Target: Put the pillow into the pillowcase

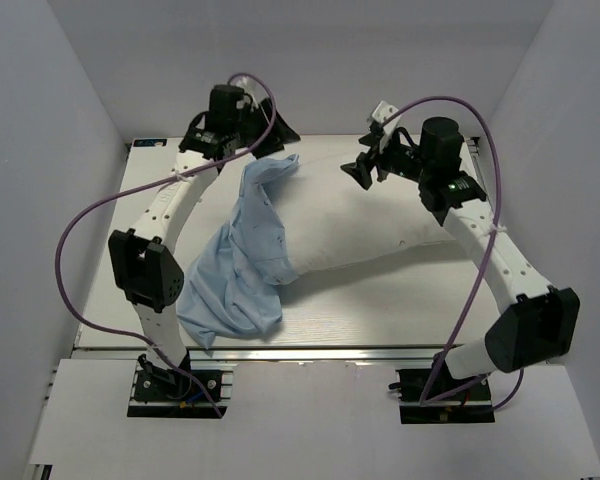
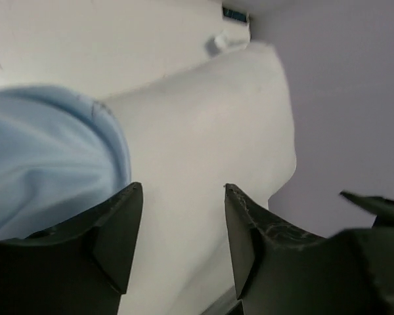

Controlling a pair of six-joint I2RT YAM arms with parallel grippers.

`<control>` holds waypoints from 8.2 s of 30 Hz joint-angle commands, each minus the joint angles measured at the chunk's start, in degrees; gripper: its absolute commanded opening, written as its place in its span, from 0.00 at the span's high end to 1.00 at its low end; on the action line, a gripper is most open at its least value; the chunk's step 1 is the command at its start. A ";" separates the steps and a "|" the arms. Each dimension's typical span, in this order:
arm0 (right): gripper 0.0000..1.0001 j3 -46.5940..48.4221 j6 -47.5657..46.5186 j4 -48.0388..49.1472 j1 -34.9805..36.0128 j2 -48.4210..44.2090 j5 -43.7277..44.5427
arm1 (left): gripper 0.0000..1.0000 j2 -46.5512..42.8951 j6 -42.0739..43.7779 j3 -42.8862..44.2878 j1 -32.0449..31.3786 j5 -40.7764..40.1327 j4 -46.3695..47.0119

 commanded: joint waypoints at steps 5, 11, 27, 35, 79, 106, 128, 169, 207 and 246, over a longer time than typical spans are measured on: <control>0.13 -9.18 -21.67 -14.58 1.06 -7.12 -12.88 | 0.35 -10.21 6.44 9.33 1.07 -9.24 -9.75; 0.11 -18.15 -25.84 -11.35 3.95 -10.82 -5.42 | 0.37 -30.91 1.11 -18.41 -2.88 -15.65 -9.16; 0.11 -26.60 -29.17 0.43 14.68 -8.72 8.65 | 0.38 -28.08 -11.92 -42.11 -22.31 -29.89 -4.75; 0.21 -25.99 -27.85 6.77 14.86 -1.34 15.51 | 0.71 -24.02 -11.04 -40.34 -22.31 -33.33 -7.83; 1.00 8.29 43.08 9.93 7.30 13.44 -0.57 | 0.96 -20.49 -4.53 -17.39 -12.92 -10.31 -6.53; 0.24 1.35 3.97 -2.70 11.35 -0.16 -3.39 | 0.38 -17.68 6.88 -15.57 -1.66 -13.10 -10.99; 0.11 -43.47 -38.91 14.49 9.85 -23.92 15.42 | 0.25 -37.65 17.69 -35.51 -12.10 -33.66 -15.74; 0.93 -4.03 -23.22 -21.00 1.23 -4.05 -22.01 | 0.23 -41.69 39.75 -48.97 -22.14 -41.32 15.11; 0.72 32.44 27.89 -14.84 -12.74 35.93 -24.14 | 0.21 -32.62 26.93 -32.07 -19.24 -38.86 14.94; 0.11 0.90 -9.39 6.50 -3.16 10.44 3.64 | 0.32 -6.54 10.31 -13.82 -5.79 -38.77 2.46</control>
